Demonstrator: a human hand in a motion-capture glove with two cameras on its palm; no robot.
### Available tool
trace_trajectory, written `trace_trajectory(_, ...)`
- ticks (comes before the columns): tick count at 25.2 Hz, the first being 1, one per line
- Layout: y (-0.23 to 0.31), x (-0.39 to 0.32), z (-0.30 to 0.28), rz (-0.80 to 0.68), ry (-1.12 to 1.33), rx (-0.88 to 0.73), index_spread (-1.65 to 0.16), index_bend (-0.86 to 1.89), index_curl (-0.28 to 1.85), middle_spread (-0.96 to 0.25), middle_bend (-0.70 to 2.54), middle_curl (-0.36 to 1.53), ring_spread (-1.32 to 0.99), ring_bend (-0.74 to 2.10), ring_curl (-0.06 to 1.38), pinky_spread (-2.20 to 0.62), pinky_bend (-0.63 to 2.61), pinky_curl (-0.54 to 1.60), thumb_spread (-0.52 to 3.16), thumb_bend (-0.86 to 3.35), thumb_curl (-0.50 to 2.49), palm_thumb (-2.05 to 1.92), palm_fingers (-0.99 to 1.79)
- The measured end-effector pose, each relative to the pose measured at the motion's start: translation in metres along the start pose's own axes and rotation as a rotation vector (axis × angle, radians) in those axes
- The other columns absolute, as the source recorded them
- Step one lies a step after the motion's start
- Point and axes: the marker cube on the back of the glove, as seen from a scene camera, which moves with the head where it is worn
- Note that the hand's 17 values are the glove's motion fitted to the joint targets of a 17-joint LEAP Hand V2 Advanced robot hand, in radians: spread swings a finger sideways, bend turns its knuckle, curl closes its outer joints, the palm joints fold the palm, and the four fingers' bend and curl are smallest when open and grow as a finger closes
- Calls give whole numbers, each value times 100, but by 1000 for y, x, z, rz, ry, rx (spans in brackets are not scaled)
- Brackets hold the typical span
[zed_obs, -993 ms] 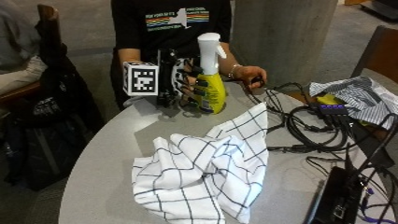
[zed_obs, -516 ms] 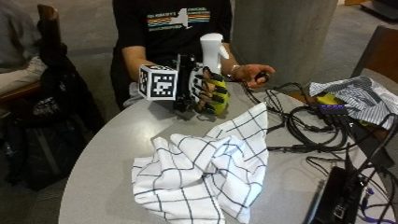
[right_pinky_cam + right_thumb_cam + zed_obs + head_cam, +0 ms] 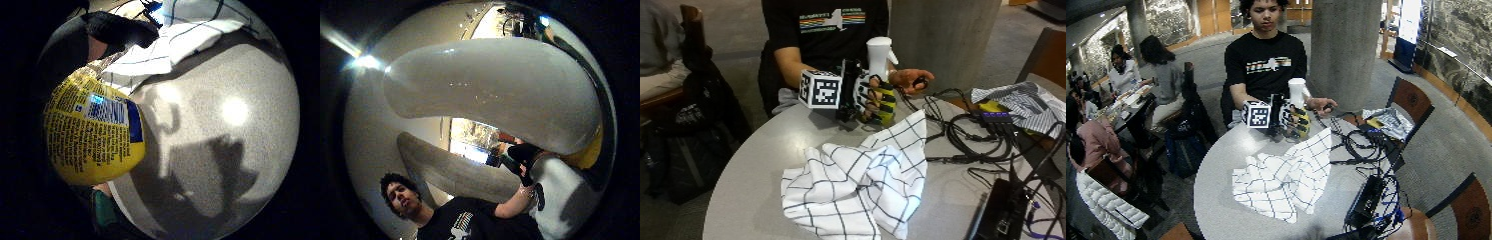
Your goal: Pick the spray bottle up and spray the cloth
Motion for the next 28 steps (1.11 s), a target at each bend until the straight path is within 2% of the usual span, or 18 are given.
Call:
trace_trajectory(5,-6,-2,8,8,-34,18,-24,32,31,3,19,40,8,27,32,33,37,34,85,2,42,82,74)
trace_trajectory(9,-6,-5,7,-11,-19,51,-23,17,30,-1,26,41,4,36,33,25,38,33,80,8,48,97,98)
trace_trajectory(16,4,-18,-31,-13,19,119,-21,14,32,-4,24,43,0,40,37,17,39,36,66,4,53,103,104)
trace_trajectory(20,-2,-24,-71,79,111,145,-20,13,33,-5,23,44,-1,40,37,13,39,36,60,1,56,104,107)
trace_trajectory(28,-22,-17,-146,281,333,34,-19,13,34,-6,23,46,-2,40,38,6,39,37,51,-3,60,104,110)
